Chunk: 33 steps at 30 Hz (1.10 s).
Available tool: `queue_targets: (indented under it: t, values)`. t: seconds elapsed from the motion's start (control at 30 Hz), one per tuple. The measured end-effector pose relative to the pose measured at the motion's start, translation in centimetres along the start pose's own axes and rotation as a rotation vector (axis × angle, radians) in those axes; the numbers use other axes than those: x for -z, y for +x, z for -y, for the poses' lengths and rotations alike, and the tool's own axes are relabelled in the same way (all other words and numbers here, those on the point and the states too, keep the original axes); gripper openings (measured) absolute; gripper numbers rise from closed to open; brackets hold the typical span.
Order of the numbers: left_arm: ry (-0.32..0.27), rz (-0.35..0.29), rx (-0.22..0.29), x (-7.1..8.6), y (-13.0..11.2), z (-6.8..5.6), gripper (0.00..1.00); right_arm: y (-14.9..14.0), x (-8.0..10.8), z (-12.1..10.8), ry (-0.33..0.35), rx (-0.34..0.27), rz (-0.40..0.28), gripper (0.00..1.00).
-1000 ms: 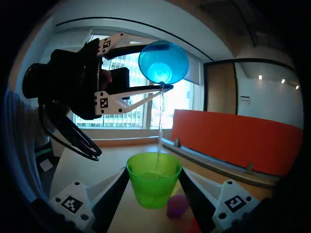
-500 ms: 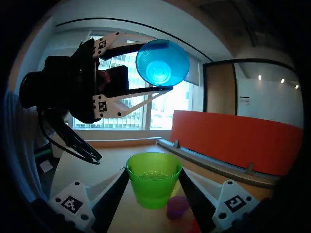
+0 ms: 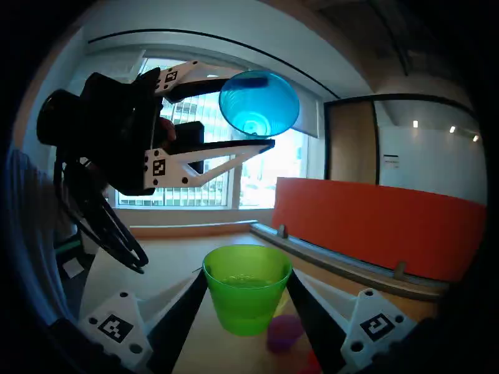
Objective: Pour water
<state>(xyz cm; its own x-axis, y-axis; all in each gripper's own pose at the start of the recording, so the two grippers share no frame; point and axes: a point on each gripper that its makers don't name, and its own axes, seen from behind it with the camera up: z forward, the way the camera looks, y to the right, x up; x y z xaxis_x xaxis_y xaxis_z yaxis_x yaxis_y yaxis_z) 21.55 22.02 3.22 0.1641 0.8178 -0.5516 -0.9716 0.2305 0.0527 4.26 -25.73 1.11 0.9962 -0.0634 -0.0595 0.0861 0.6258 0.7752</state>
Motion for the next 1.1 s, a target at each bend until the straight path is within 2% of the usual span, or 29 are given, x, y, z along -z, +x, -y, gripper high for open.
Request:
queue_targets:
  t: [0.27,0.5,0.7,0.87,1.1]
  values:
    - [-0.017,0.009,0.261,0.3,-0.6,-0.4,0.86,0.3,0.2,-0.1,-0.004,-0.003,-0.006,0.90]
    - [-0.026,0.019,0.518,0.8,-1.5,-0.6,0.86,0.5,0.3,0.0,-0.010,0.001,-0.008,0.90]
    - [-0.034,0.028,0.697,0.7,-2.5,-0.6,0.86,0.7,0.5,0.0,-0.013,0.002,-0.011,0.90]
    - [-0.042,0.030,0.826,0.7,-3.1,-0.8,0.86,0.8,0.6,0.1,-0.016,0.003,-0.013,0.90]
    - [-0.088,0.046,1.031,1.0,-4.1,-1.8,0.86,1.0,0.7,0.2,-0.020,0.005,-0.014,0.90]
